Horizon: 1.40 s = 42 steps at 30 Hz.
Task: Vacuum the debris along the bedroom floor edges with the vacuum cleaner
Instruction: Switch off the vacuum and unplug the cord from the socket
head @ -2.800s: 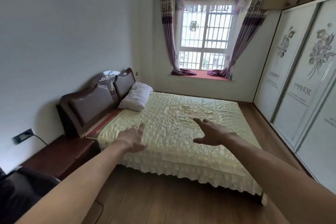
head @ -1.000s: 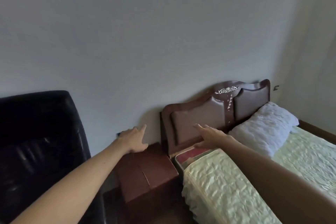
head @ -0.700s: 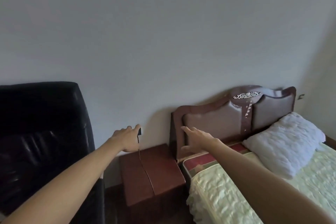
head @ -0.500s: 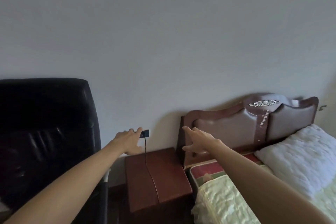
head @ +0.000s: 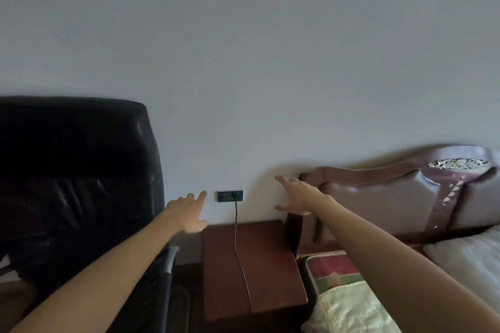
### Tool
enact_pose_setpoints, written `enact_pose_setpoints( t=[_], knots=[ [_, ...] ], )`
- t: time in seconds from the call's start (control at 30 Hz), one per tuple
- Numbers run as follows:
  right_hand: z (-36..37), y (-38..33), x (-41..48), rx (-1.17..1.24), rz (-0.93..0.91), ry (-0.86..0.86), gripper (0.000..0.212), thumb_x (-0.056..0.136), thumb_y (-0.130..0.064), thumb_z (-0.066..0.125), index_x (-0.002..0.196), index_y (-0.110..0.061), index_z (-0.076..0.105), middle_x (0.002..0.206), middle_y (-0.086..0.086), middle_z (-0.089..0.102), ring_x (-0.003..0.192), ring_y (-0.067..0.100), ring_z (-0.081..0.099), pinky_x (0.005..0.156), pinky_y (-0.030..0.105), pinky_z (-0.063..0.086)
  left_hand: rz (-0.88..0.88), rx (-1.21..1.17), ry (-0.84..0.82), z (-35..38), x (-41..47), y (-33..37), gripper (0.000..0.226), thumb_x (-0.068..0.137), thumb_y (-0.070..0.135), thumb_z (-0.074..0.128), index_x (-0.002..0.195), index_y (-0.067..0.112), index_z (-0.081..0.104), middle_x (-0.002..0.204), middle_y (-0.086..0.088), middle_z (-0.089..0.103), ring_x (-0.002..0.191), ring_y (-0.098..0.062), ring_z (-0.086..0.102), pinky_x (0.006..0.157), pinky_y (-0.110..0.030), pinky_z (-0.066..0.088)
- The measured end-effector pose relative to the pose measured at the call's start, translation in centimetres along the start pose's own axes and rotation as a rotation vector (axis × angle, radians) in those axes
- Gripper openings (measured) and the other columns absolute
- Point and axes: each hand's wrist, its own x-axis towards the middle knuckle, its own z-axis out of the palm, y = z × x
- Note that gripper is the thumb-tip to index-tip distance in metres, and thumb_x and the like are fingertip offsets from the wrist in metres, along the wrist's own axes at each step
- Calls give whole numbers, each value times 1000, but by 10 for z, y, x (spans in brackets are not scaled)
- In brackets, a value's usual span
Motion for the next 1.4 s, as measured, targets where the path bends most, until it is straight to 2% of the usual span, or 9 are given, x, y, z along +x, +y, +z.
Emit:
enact_pose_setpoints(
  t=[0.23,0.4,0.87,1.07,1.17,1.23,1.27,1.33,1.4],
  knots=[
    [31,27,105,13,-75,-97,90,88,-54,63,156,-25,12,141,15,43,127,36,51,100,45,45,-87,-36,-80,36,68,-9,80,94,50,50,155,21,7,142,-15,43,121,-32,54,92,-43,46],
    [81,41,181,-39,-177,-242,88,89,-53,62,156,-26,12,140,13,43,127,37,50,98,47,45,-115,-73,-169,76,131,-3,82,94,50,52,156,20,7,144,-15,43,121,-33,53,92,-43,48],
    [226,51,326,114,-267,-448,83,91,-52,60,155,-24,16,144,15,44,131,36,47,106,46,42,-165,-316,-374,239,243,36,83,93,49,55,156,20,9,143,-14,43,119,-32,57,93,-43,50],
    [261,32,348,299,-208,-352,75,94,-46,57,153,-15,24,145,13,45,129,34,48,103,49,44,-90,-585,-330,288,245,56,81,97,37,56,157,27,2,139,-10,44,109,-25,61,92,-34,52],
    [273,16,353,389,-176,-244,61,94,-44,56,142,-10,38,127,12,56,115,33,56,92,46,50,-58,-685,-263,302,239,66,78,100,33,52,158,22,1,152,-8,38,130,-22,50,106,-29,43],
    [277,6,356,468,-106,-166,48,94,-42,56,126,-7,47,111,11,61,102,31,59,83,43,52,-72,-758,-201,309,236,72,74,101,29,51,158,19,5,151,-6,41,132,-18,48,106,-23,38],
    [279,2,358,517,-61,-124,43,95,-40,56,119,-6,50,105,12,62,97,31,60,80,41,51,-85,-794,-168,313,236,75,71,102,27,50,158,18,8,145,-7,48,127,-17,53,103,-21,40],
    [282,-5,361,605,9,-39,35,96,-33,57,110,-1,54,97,15,65,92,32,60,77,39,47,-123,-919,-94,320,235,84,62,101,21,52,155,23,20,119,-6,64,100,-14,65,89,-24,52],
    [288,-11,362,687,71,35,30,97,-28,57,105,1,56,92,18,66,90,34,61,77,39,45,-172,-1076,-16,327,234,93,53,100,15,54,148,28,34,94,-3,67,76,-14,67,75,-32,57]
  ],
)
